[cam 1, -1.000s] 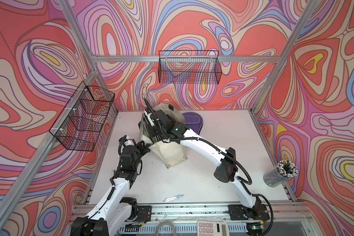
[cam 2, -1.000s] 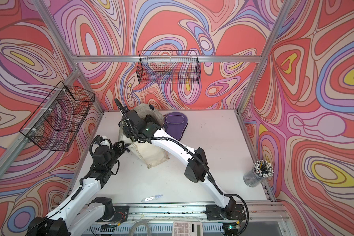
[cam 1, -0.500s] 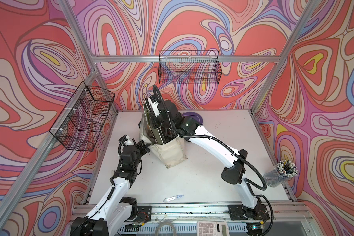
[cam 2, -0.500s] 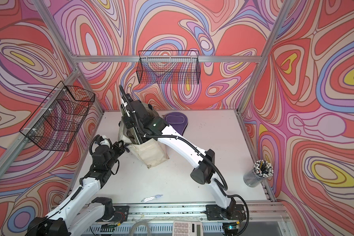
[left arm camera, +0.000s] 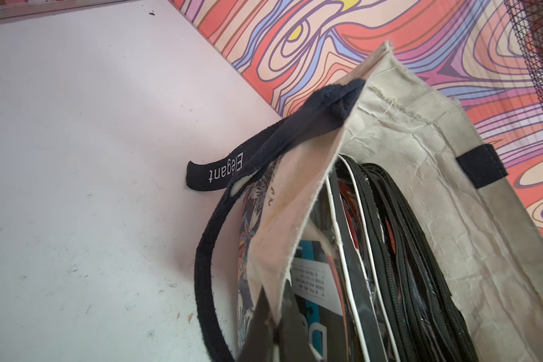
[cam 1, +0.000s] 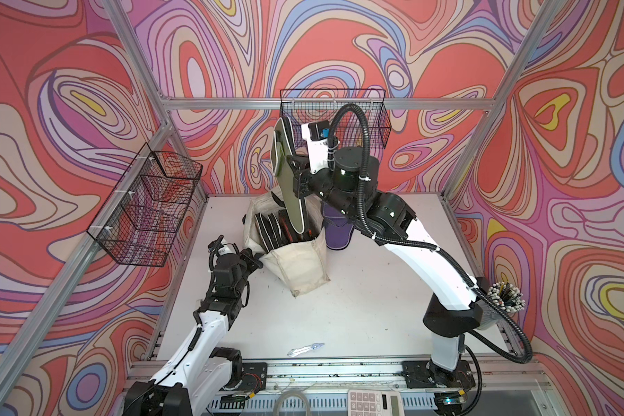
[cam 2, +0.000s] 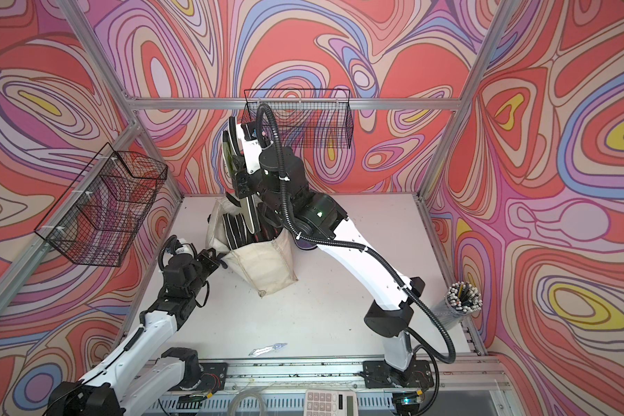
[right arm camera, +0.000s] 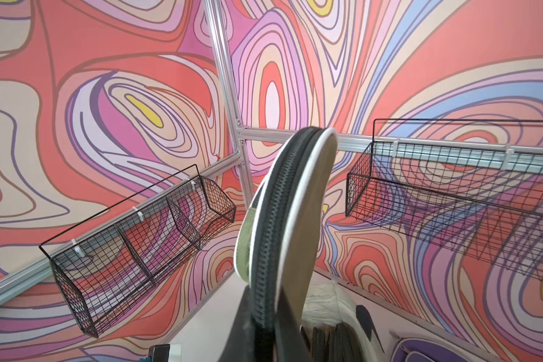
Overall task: Remove the ping pong set from the canvas bag
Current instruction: Pick up the ping pong set from the canvas bag, then place the ping pong set at the center of the board.
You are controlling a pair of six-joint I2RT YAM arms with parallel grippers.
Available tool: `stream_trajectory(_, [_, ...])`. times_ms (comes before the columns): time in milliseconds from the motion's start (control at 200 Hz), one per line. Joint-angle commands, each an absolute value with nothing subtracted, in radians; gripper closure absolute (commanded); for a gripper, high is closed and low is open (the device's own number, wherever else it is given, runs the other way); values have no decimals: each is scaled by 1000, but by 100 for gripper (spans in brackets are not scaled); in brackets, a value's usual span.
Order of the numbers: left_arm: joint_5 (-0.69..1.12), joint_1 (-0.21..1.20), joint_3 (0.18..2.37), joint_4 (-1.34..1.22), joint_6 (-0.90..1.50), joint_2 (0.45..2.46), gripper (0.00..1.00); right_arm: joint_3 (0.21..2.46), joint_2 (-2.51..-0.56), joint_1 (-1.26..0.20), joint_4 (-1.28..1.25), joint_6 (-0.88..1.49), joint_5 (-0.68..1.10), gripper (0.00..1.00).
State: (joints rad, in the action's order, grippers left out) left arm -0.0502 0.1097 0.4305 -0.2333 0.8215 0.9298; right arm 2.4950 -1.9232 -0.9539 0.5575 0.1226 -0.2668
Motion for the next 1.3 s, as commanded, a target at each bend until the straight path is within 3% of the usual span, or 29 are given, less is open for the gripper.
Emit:
stream_trajectory(0, [-100, 101, 466, -195, 807, 925, 100, 2457, -1888, -949, 543, 96, -306, 100])
stream_trajectory(426, [-156, 97, 506, -81, 801, 903, 100, 2257, -1711, -924, 536, 100, -385, 100])
stream_trajectory(911, [-133, 92, 604, -28, 804, 922, 100, 1847, -1501, -718, 465, 214, -318, 100])
stream_trajectory(1297, [-129, 92, 627, 5, 799, 905, 100, 1568, -1449, -556, 330, 275, -242, 100])
